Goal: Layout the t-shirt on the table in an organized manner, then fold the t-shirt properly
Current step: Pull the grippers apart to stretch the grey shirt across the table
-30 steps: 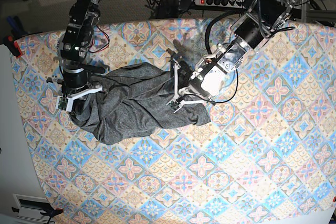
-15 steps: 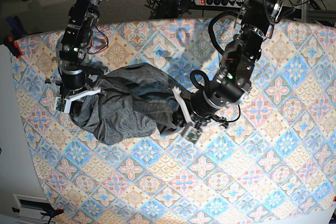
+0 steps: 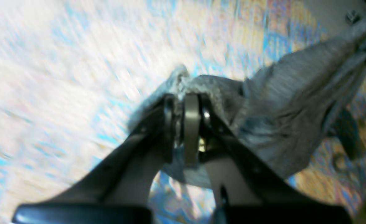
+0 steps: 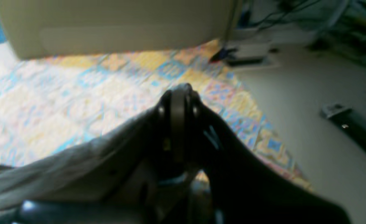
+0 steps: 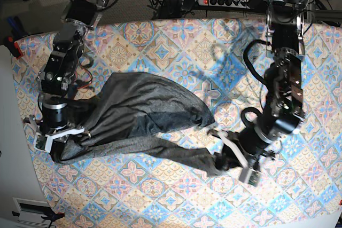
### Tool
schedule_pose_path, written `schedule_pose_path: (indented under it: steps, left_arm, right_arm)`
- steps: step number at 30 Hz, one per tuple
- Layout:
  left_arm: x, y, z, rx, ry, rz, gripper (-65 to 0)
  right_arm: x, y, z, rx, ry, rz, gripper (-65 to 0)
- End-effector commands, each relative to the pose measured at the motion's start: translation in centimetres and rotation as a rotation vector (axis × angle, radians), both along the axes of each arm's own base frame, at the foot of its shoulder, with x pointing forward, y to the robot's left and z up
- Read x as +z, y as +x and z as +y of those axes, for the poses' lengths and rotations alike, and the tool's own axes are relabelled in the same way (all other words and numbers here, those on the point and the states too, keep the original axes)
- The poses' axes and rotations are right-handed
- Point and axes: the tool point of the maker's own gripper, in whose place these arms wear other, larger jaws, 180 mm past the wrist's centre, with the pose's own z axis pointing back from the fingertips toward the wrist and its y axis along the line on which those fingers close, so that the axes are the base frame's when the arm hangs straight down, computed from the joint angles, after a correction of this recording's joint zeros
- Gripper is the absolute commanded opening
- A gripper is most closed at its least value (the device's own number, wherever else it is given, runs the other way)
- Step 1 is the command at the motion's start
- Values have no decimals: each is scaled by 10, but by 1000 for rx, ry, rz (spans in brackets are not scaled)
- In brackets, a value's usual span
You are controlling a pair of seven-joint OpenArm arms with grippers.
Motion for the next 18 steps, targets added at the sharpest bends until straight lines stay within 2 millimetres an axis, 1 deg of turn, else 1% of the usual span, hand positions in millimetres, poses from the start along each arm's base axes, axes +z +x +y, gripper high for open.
schedule_pose_path:
  steps: [1, 3, 5, 7, 8, 10, 12, 13, 14, 16, 18]
  left_arm:
    - [26, 8, 11, 20, -6, -78, -650]
    - [42, 15, 35, 65, -24, -101, -650]
    - [53, 22, 67, 124, -59, -105, -650]
    - [59, 24, 98, 177, -72, -102, -650]
    - [60, 24, 112, 199, -72, -93, -650]
    - [62, 23, 131, 227, -68, -87, -650]
    - [57, 16, 145, 249, -49, -71, -650]
    - [54, 12, 153, 267, -40, -61, -650]
    - [50, 9, 159, 280, -29, -53, -650]
    - [44, 3, 168, 304, -23, -39, -650]
    - [37, -8, 182, 342, -28, -30, -650]
  right_arm:
    - [30, 5, -1, 2, -16, -96, -650]
    - [43, 10, -4, -4, -21, -125, -650]
    - [47, 11, -5, -7, -21, -135, -650]
    - [47, 11, -4, -4, -21, -136, -650]
    - [47, 11, -3, -1, -22, -134, -650]
    - [45, 12, 2, 12, -23, -130, -650]
    - [43, 16, 21, 64, -29, -124, -650]
    - [33, 15, 36, 104, -32, -98, -650]
    - [17, 11, 52, 146, -34, -57, -650]
    - [-19, -3, 86, 237, -32, 34, -650]
    - [-47, -19, 124, 341, -27, 105, -650]
